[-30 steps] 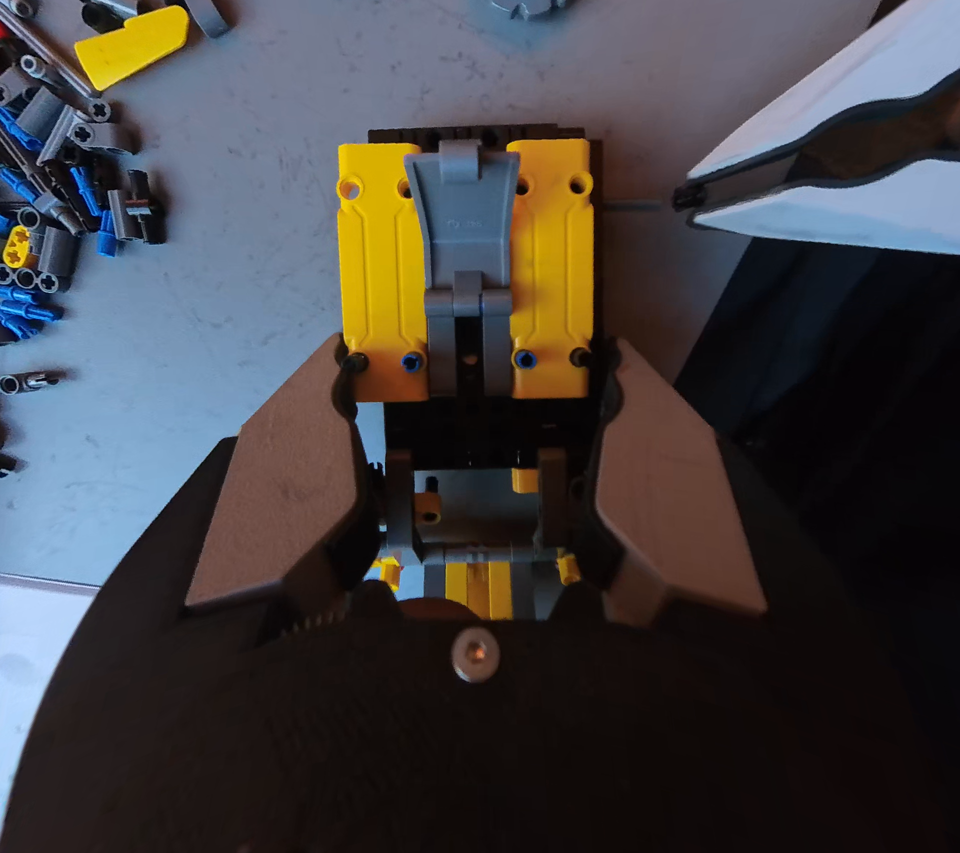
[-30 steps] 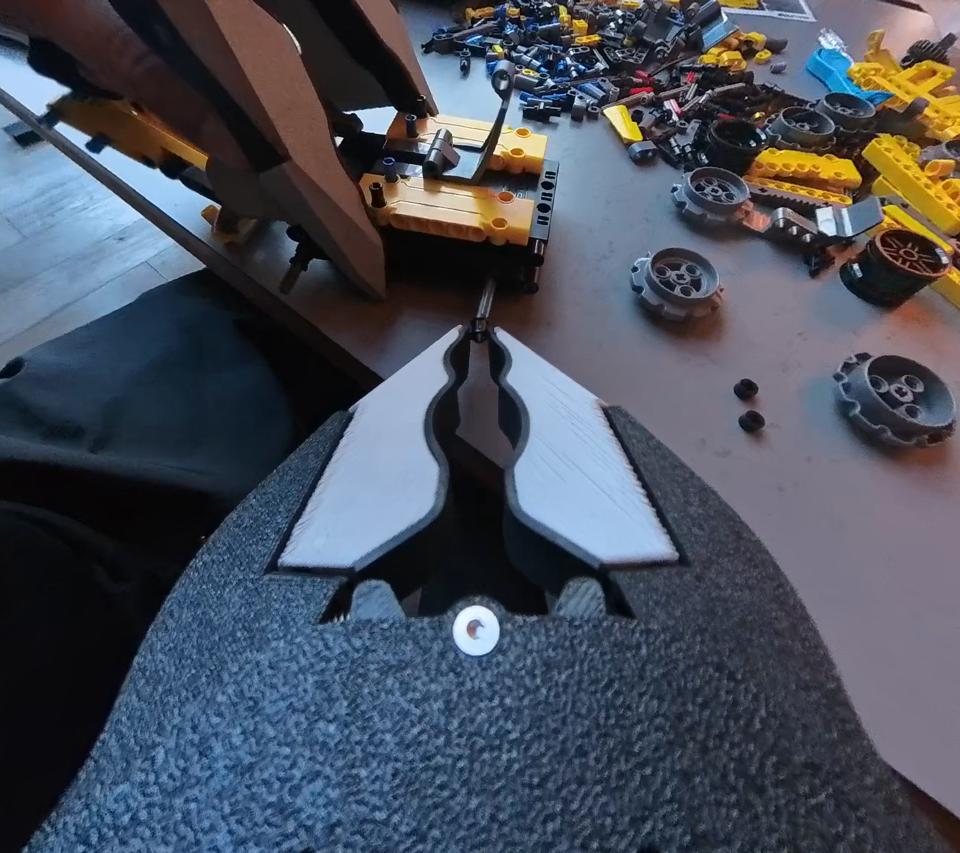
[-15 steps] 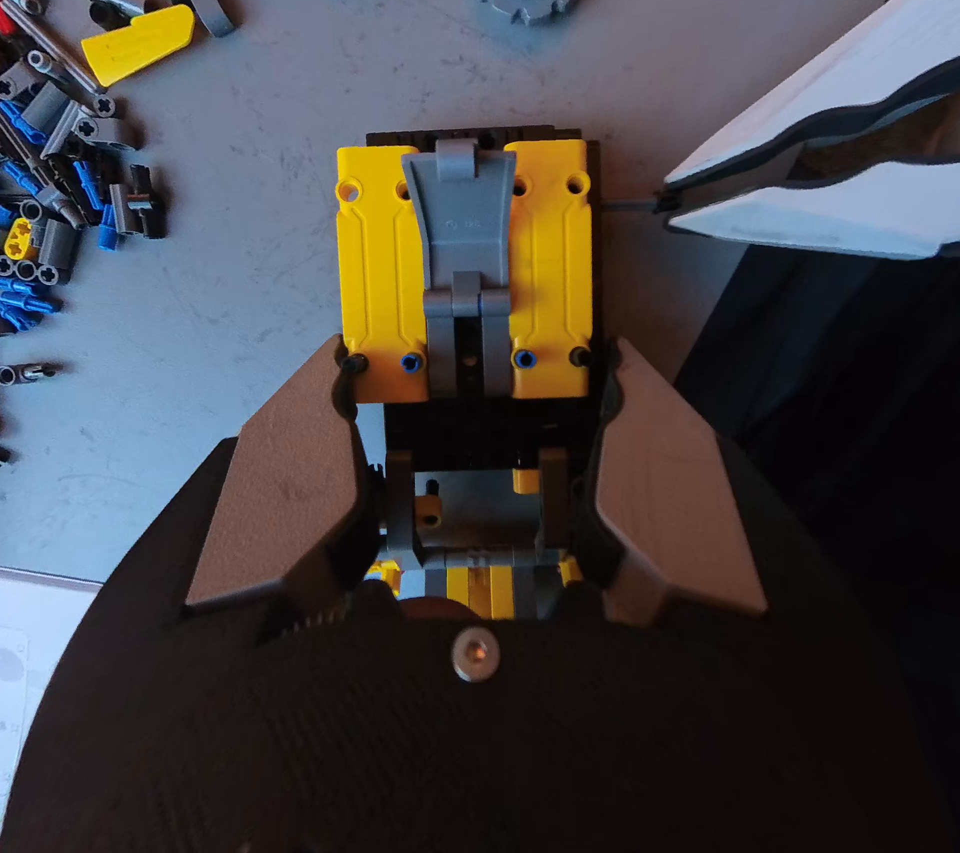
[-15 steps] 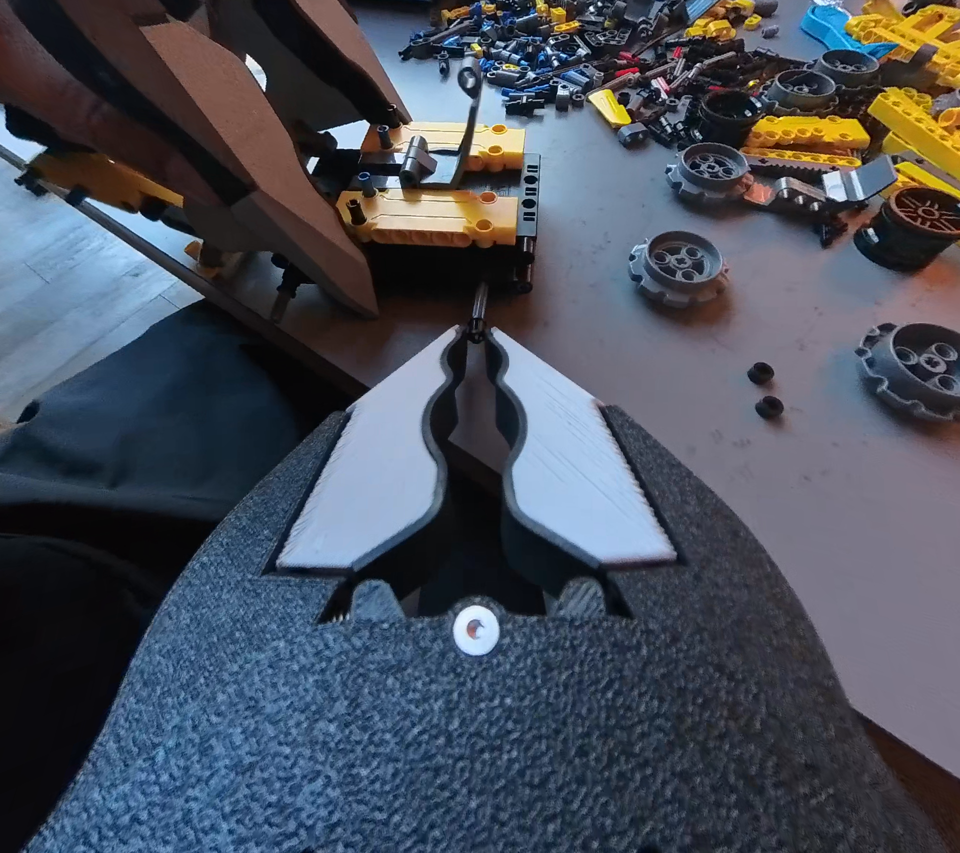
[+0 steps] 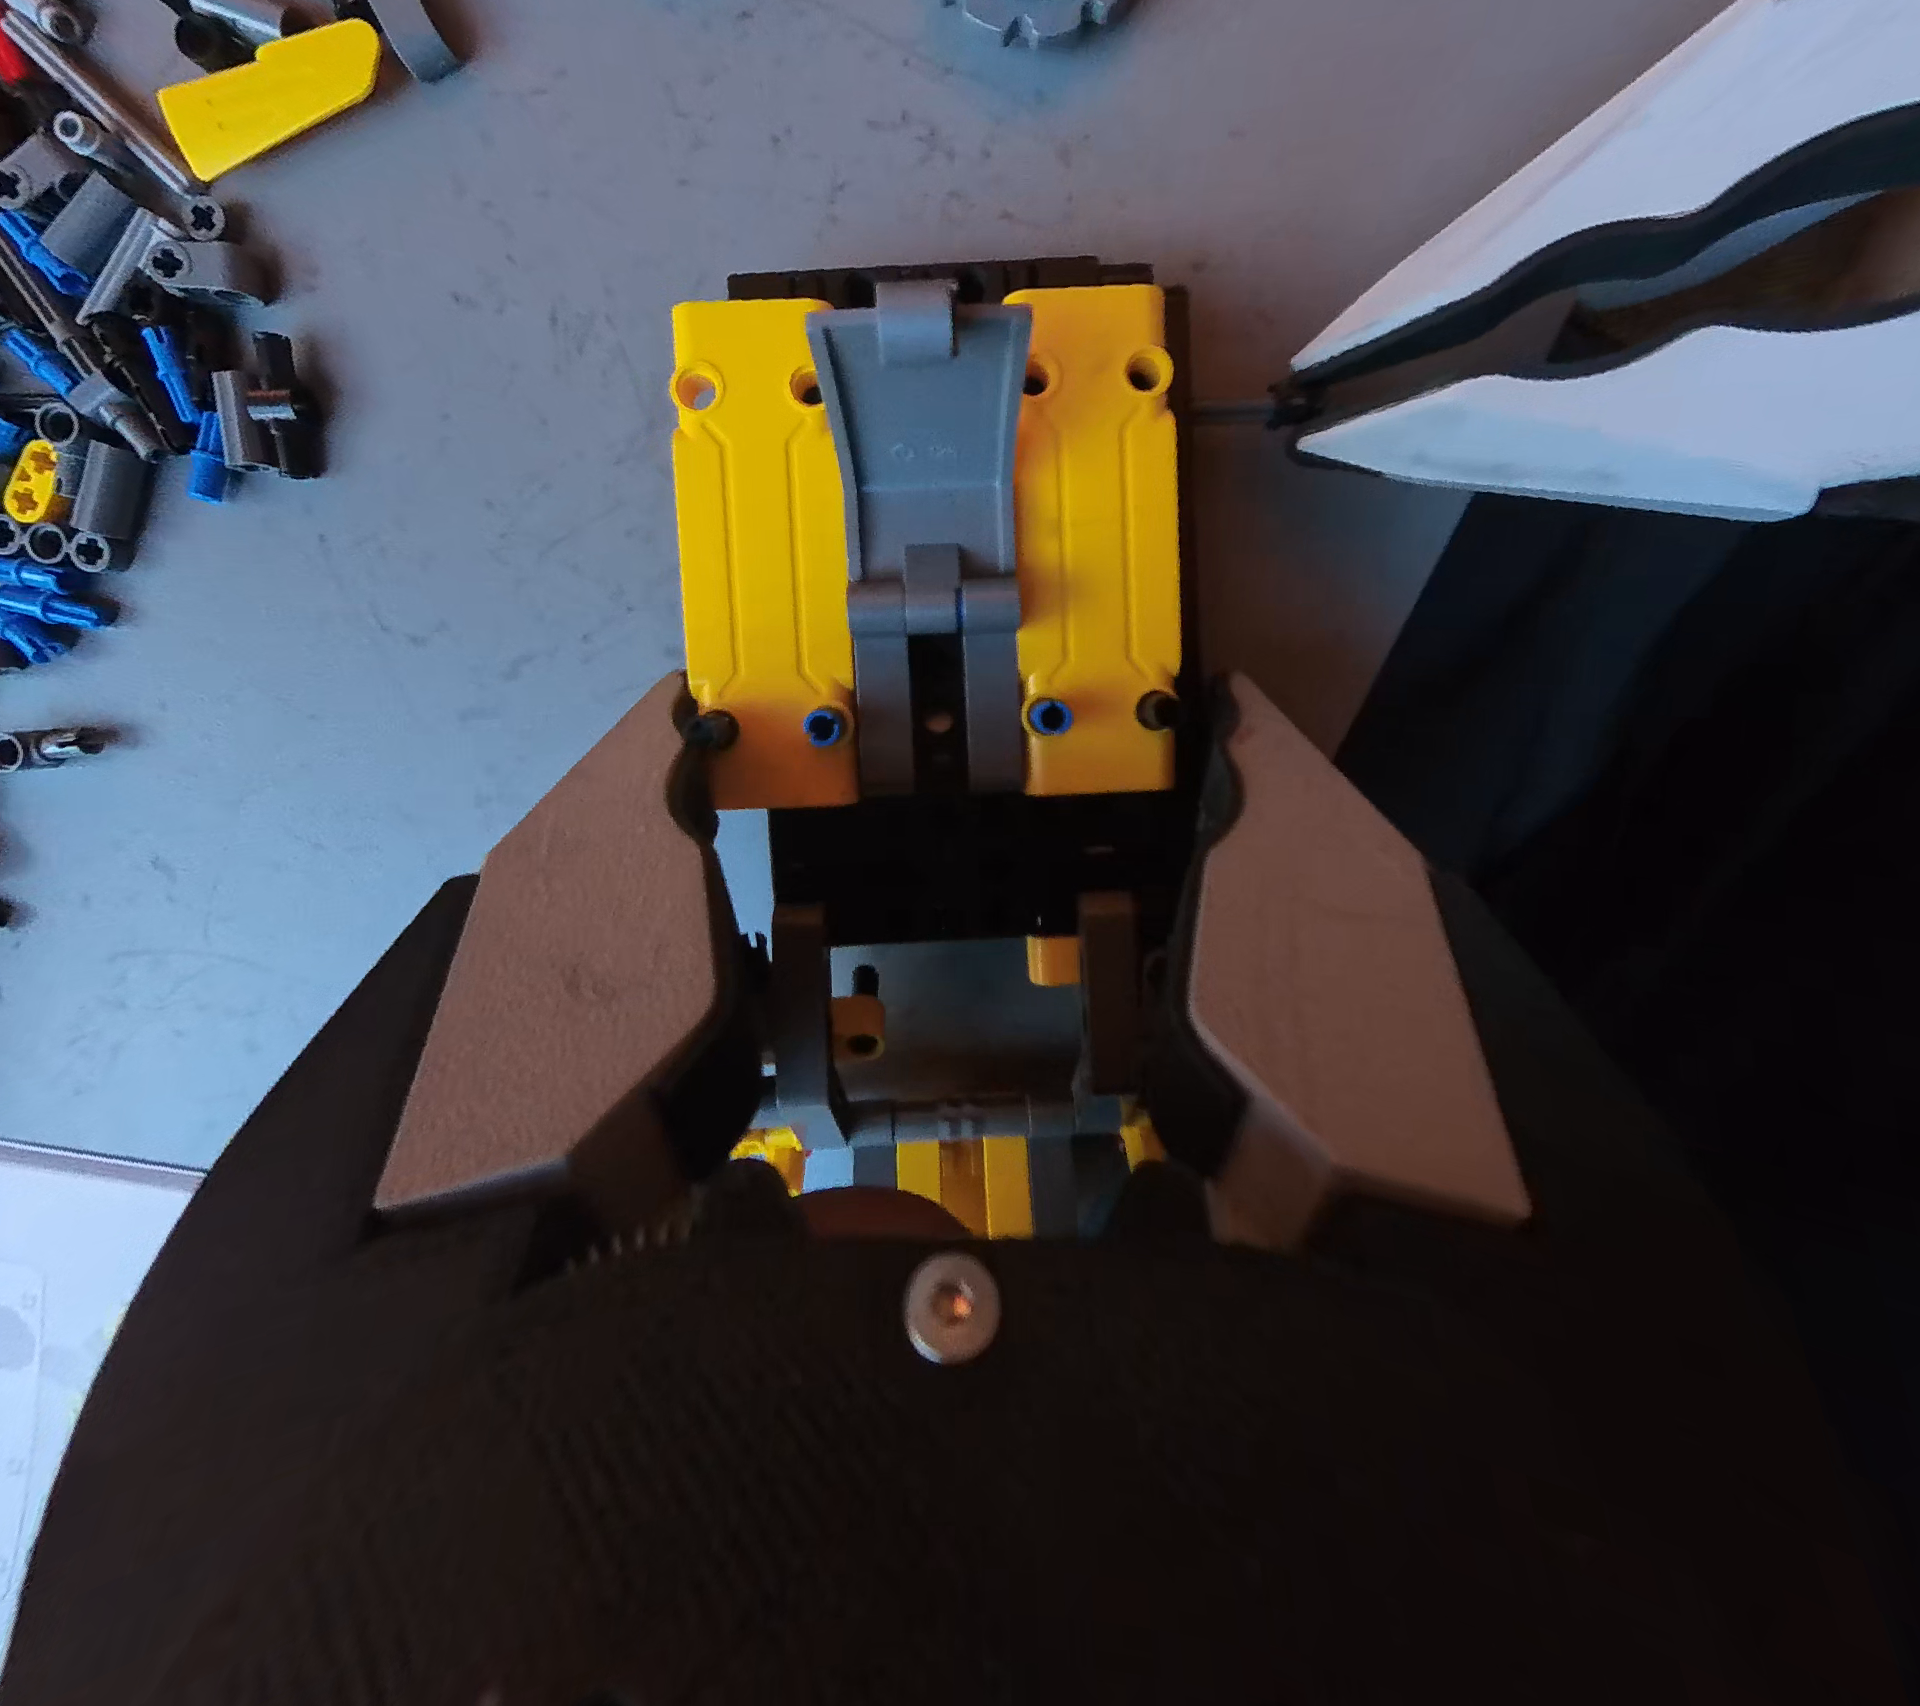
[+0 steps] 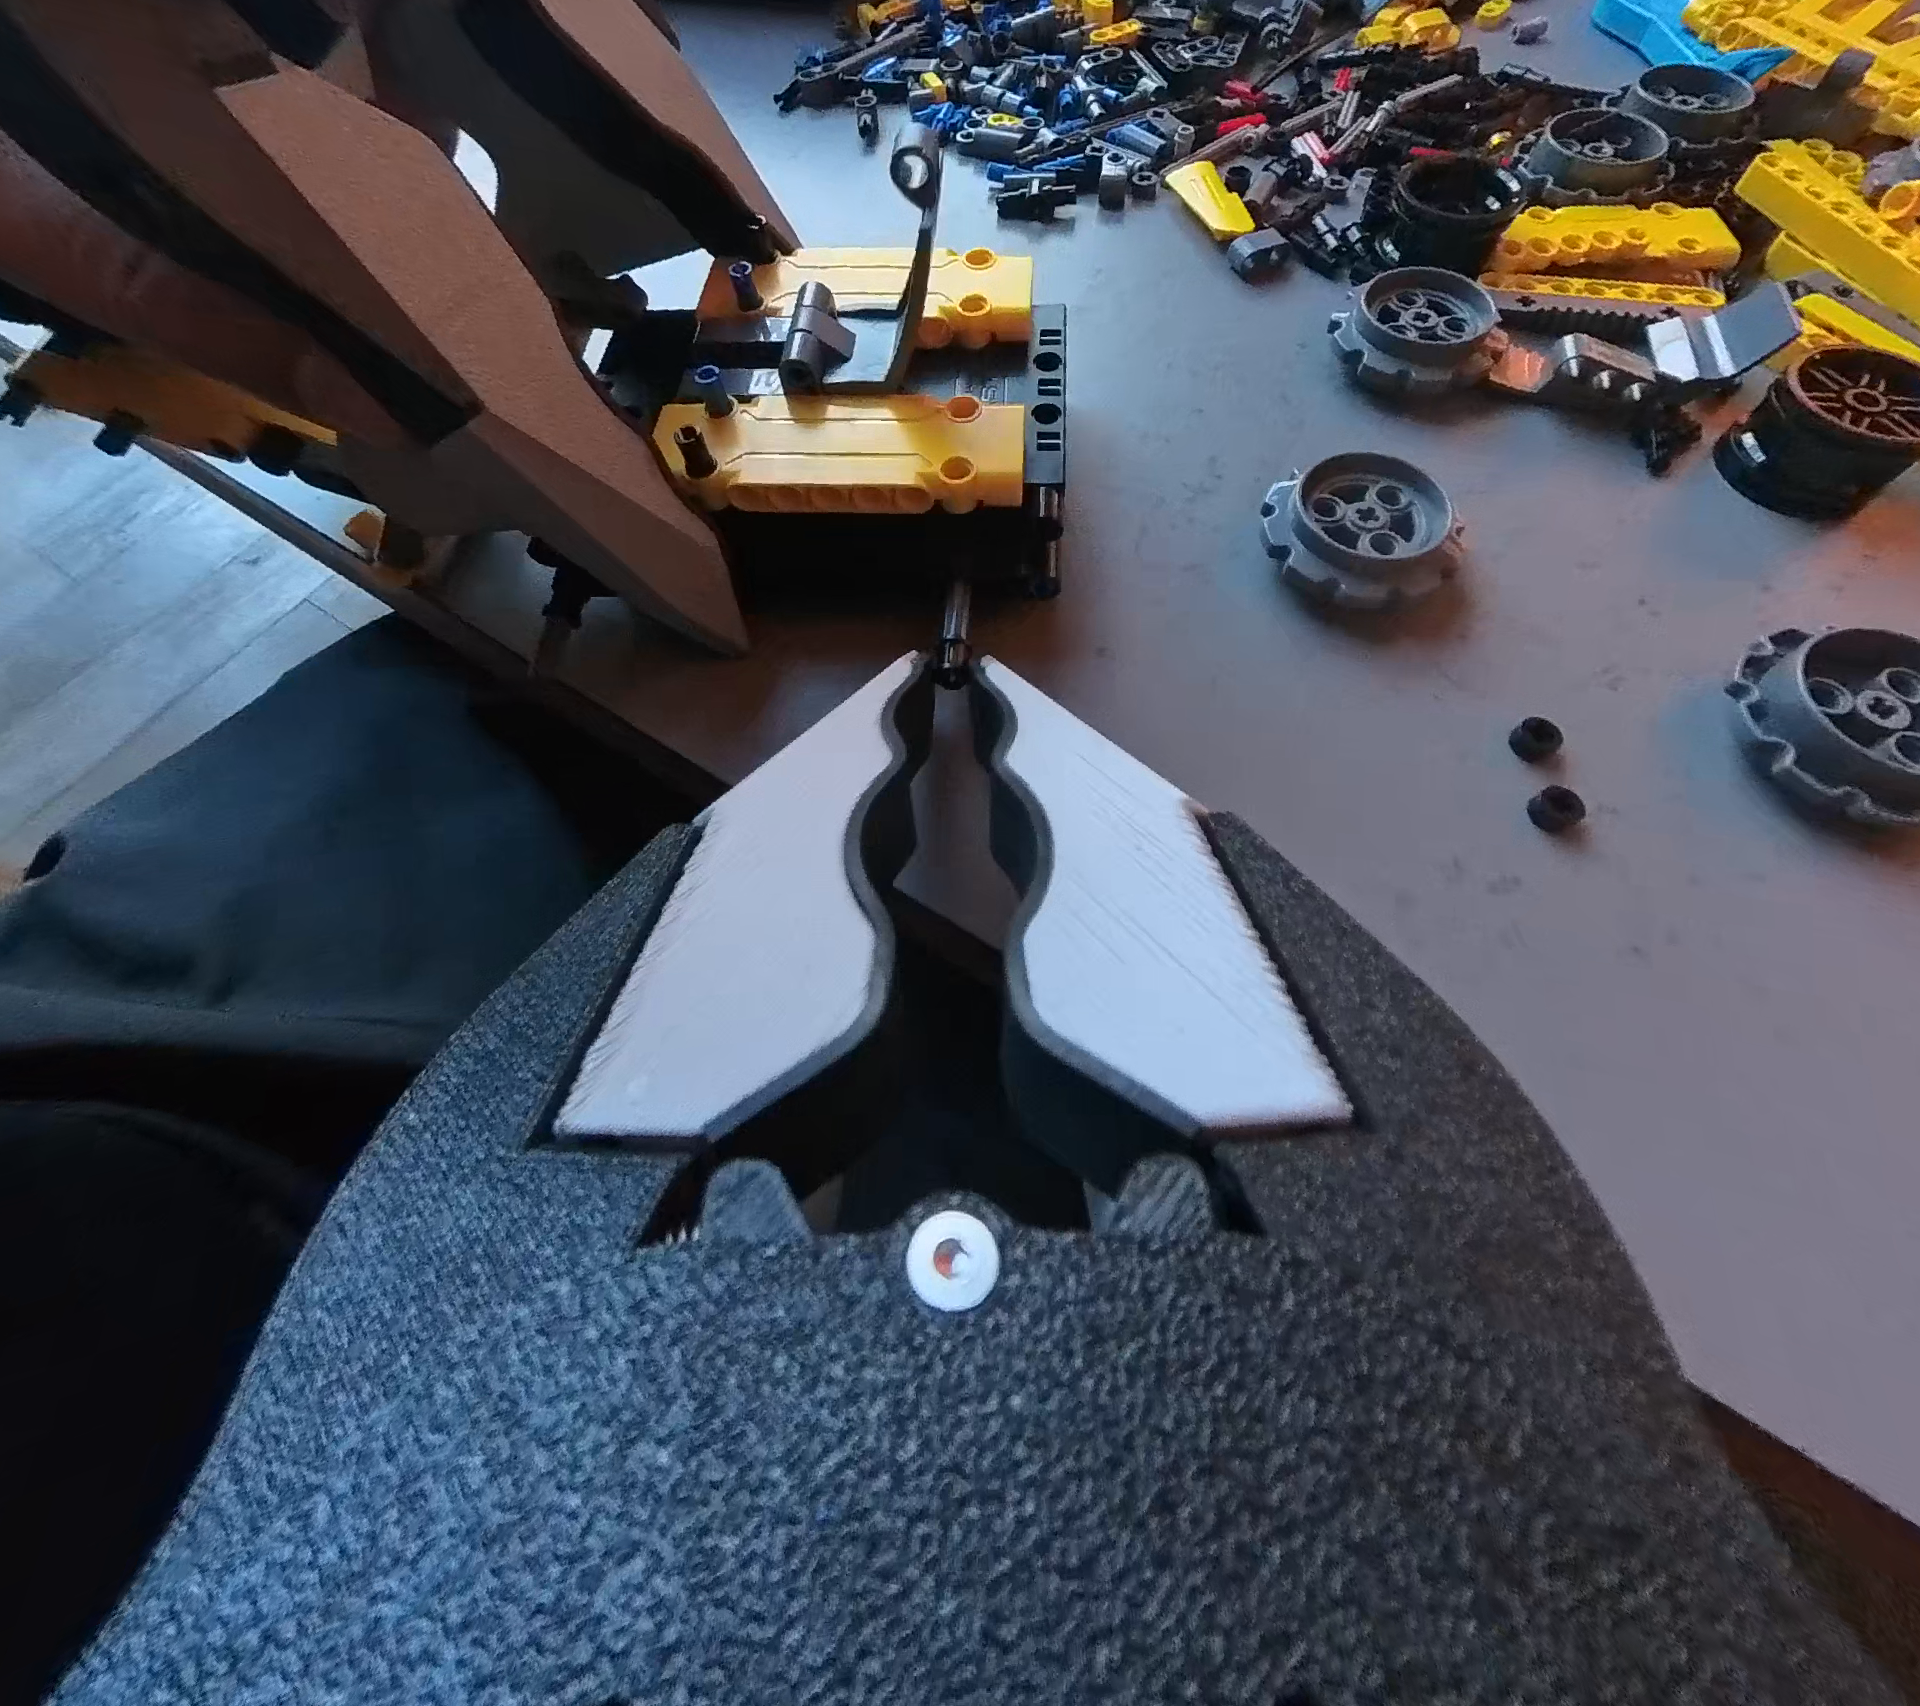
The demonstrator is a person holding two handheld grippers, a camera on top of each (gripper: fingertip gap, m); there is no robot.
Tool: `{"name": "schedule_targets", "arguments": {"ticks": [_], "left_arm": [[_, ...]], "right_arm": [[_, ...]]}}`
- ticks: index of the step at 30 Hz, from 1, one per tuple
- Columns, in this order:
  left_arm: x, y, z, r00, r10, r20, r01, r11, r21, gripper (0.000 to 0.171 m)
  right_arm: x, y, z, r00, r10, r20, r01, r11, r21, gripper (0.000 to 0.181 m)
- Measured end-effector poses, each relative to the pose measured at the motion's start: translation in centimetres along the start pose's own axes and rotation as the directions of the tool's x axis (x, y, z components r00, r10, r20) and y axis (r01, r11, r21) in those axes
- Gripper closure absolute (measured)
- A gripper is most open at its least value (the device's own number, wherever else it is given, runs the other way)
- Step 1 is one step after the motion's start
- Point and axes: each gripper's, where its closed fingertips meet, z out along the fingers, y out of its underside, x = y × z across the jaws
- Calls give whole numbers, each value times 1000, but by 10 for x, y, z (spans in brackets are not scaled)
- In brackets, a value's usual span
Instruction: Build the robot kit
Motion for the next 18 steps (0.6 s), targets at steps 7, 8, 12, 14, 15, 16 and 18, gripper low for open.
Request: {"name": "schedule_targets", "arguments": {"ticks": [7, 8, 12, 14, 15, 16, 18], "left_arm": [[0, -1, 0, 1000, -7, -2, 7, 1000, 7, 79], [0, -1, 0, 1000, -8, -1, 8, 1000, 7, 79], [0, -1, 0, 1000, -8, -1, 8, 1000, 6, 79], [-1, -1, 0, 1000, -13, -3, 13, 1000, 8, 80], [-1, -1, 0, 1000, -21, -8, 21, 1000, 10, 80], [-1, -2, -1, 999, -32, -18, 32, 999, 16, 82], [1, -2, -2, 998, -47, -43, 49, 998, 32, 82]], "right_arm": [[1, -2, 2, 999, -48, -15, 48, 998, -27, 176], [1, -2, 2, 999, -49, -15, 48, 998, -32, 176], [1, -2, 3, 999, -52, -12, 51, 997, -51, 176], [2, -3, 5, 998, -64, -16, 62, 996, -70, 176], [4, -3, 6, 997, -69, -21, 67, 995, -79, 176], [7, -3, 8, 997, -74, -27, 72, 994, -88, 176], [11, -4, 11, 998, -65, -22, 62, 993, -98, 176]]}}
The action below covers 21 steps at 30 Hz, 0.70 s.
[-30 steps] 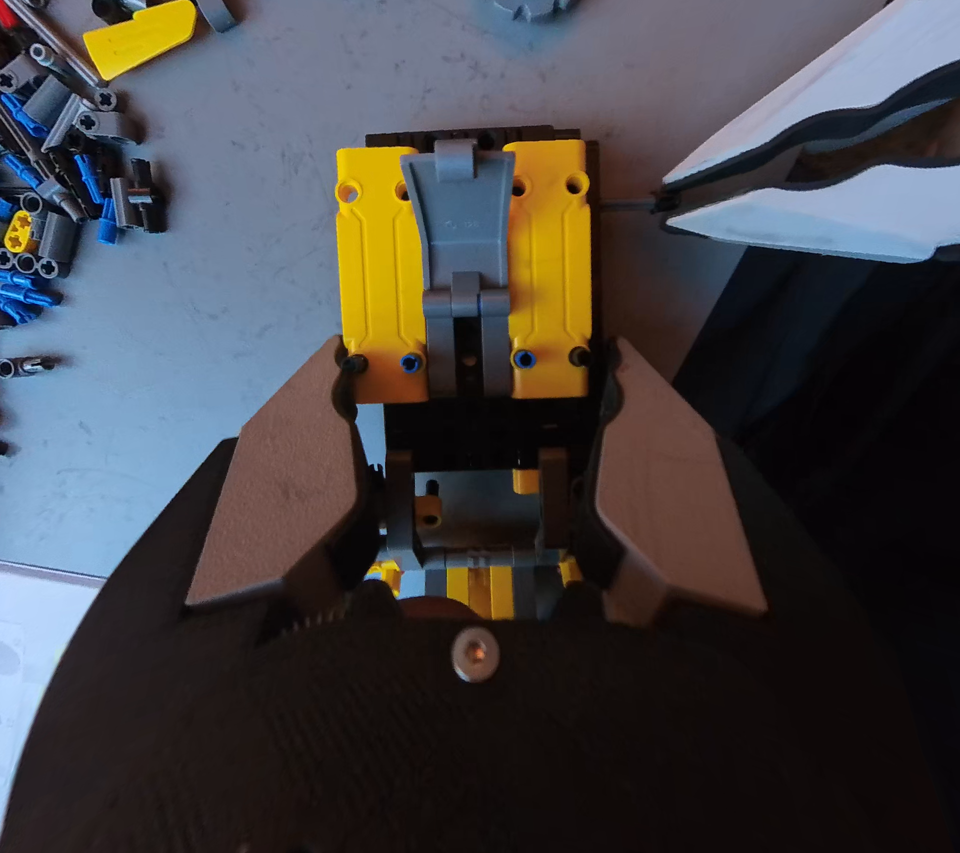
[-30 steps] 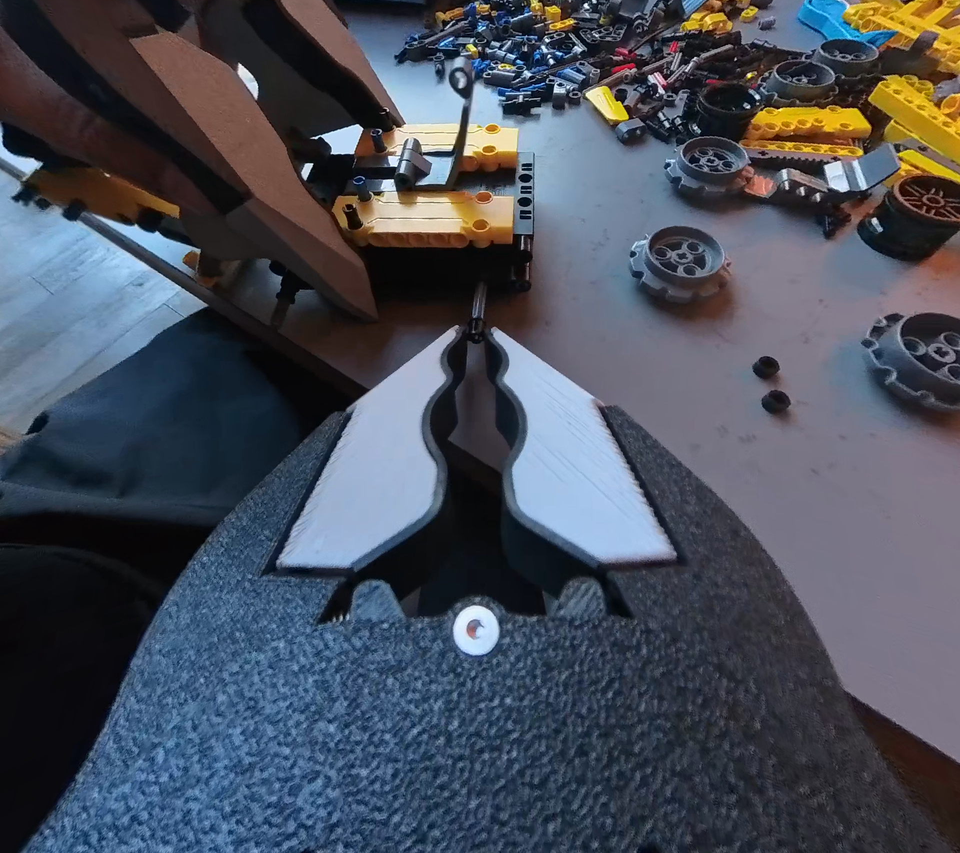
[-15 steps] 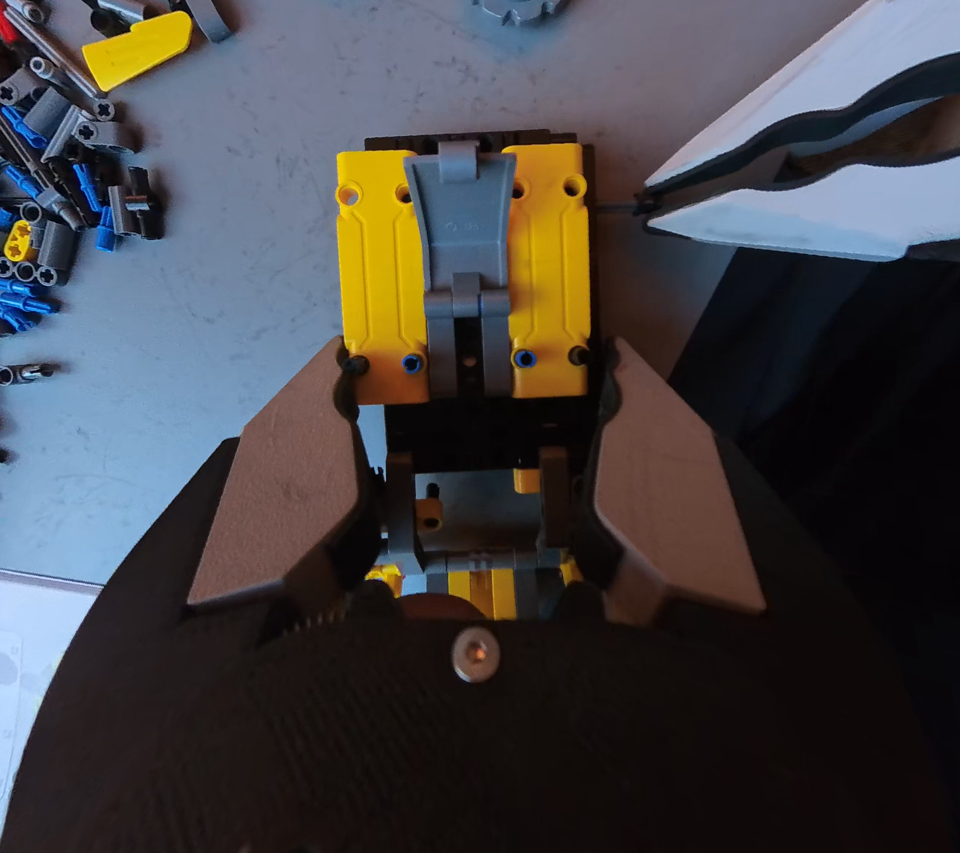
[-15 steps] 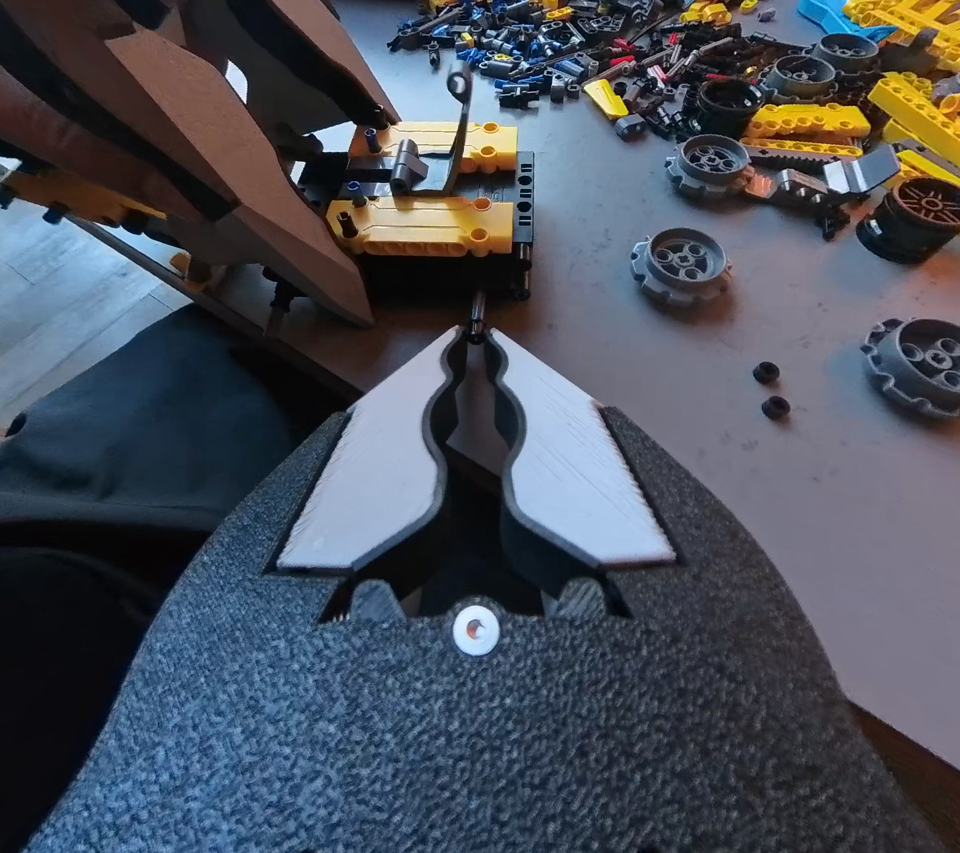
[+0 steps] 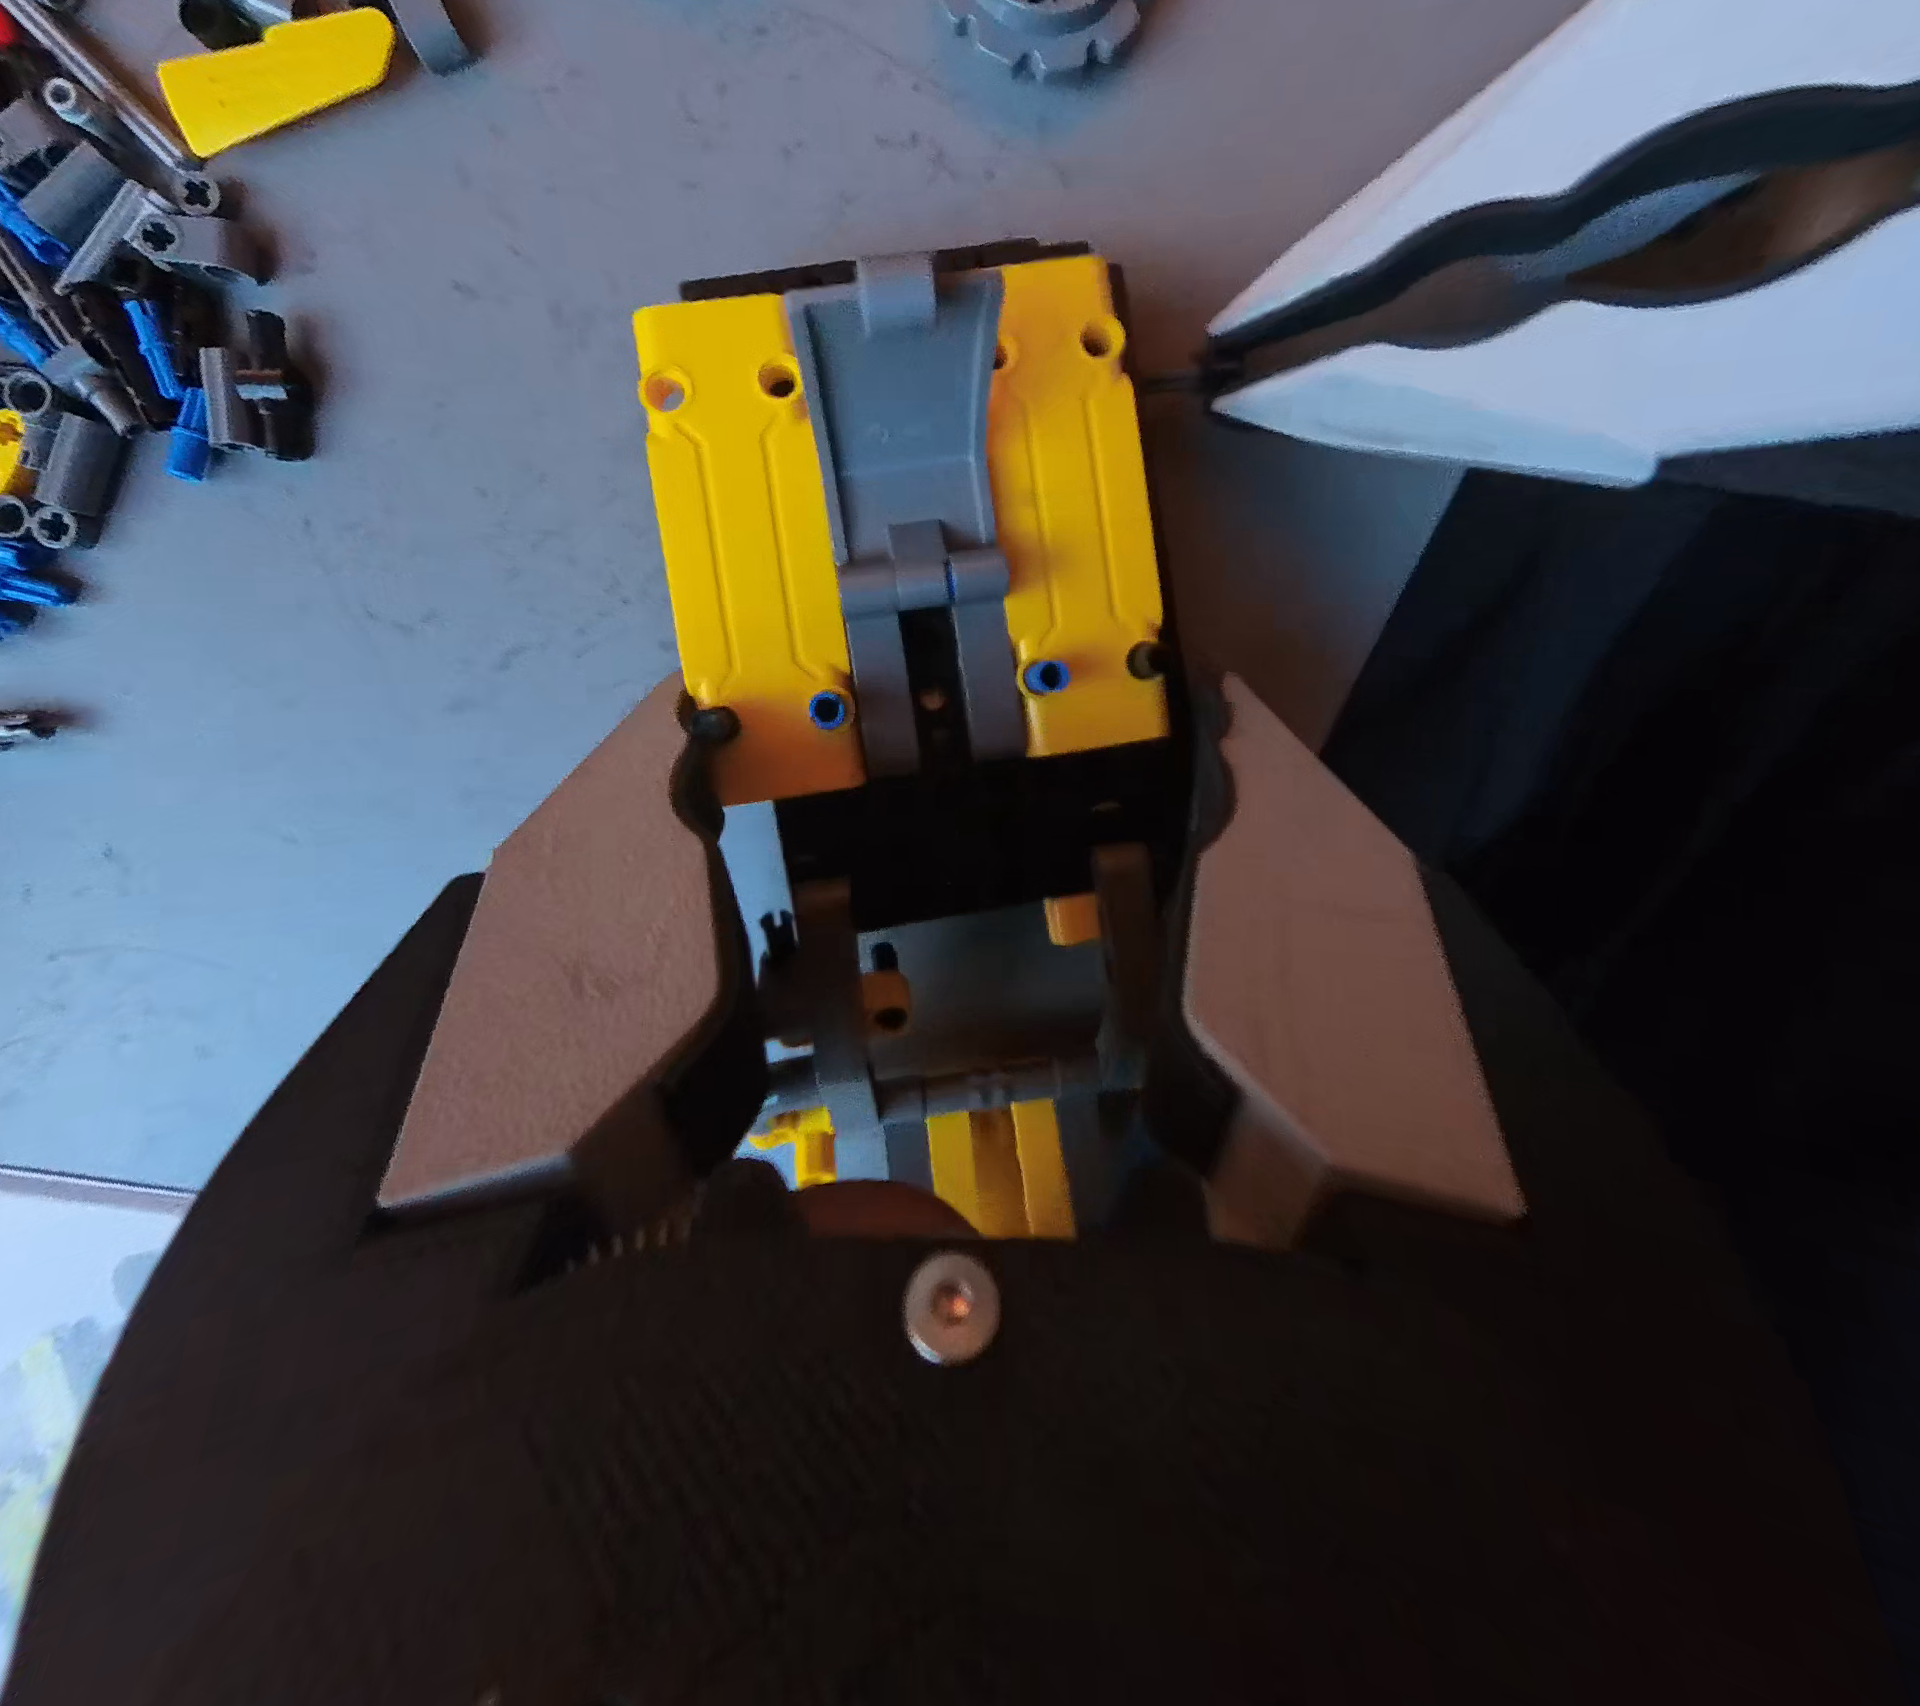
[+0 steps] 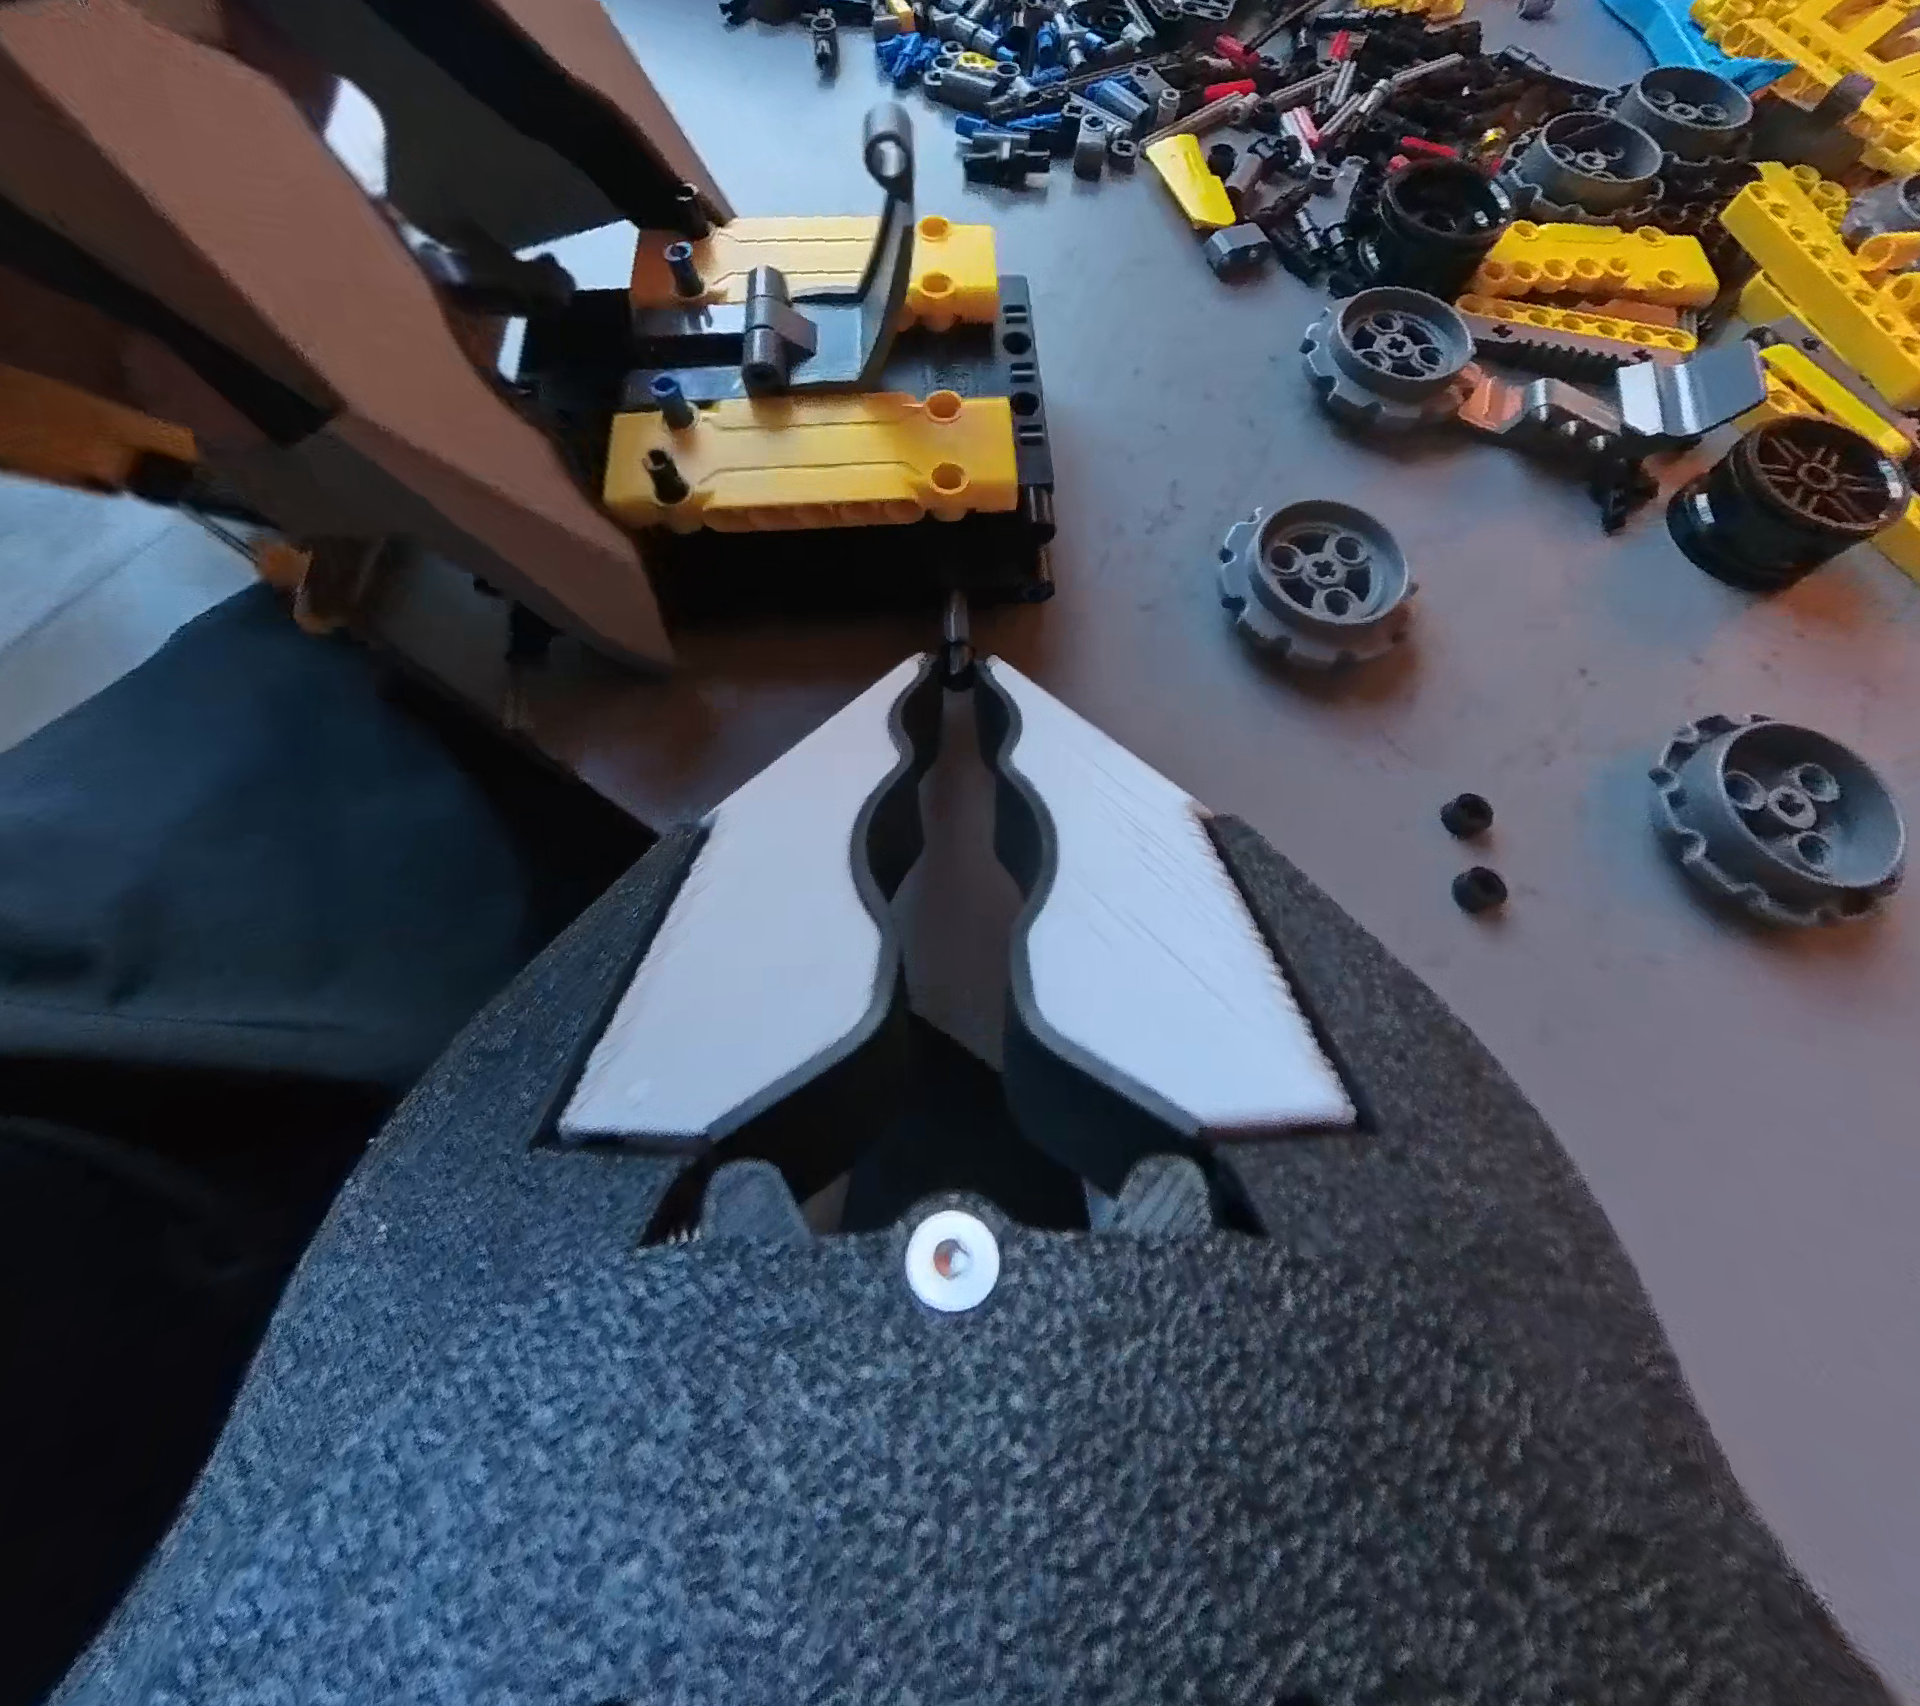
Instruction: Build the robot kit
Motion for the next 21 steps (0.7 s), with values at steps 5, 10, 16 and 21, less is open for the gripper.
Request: {"name": "schedule_targets", "arguments": {"ticks": [5, 10, 16, 21], "left_arm": [[1, 3, 0, 1000, 23, 21, -22, 1000, -7, 77], [-2, 3, 0, 1000, 24, -3, -24, 1000, -11, 74], [-5, 3, 3, 999, 49, 12, -48, 997, -55, 64], [-6, 0, 5, 998, 62, 26, -60, 996, -69, 71]], "right_arm": [[3, 0, 2, 997, -79, 13, 79, 996, -31, 175], [-5, 1, 1, 991, -102, 90, 104, 994, -23, 171], [-9, 6, -7, 977, -137, 166, 138, 990, 7, 158], [-2, 6, -12, 972, -135, 193, 132, 991, 27, 160]]}}
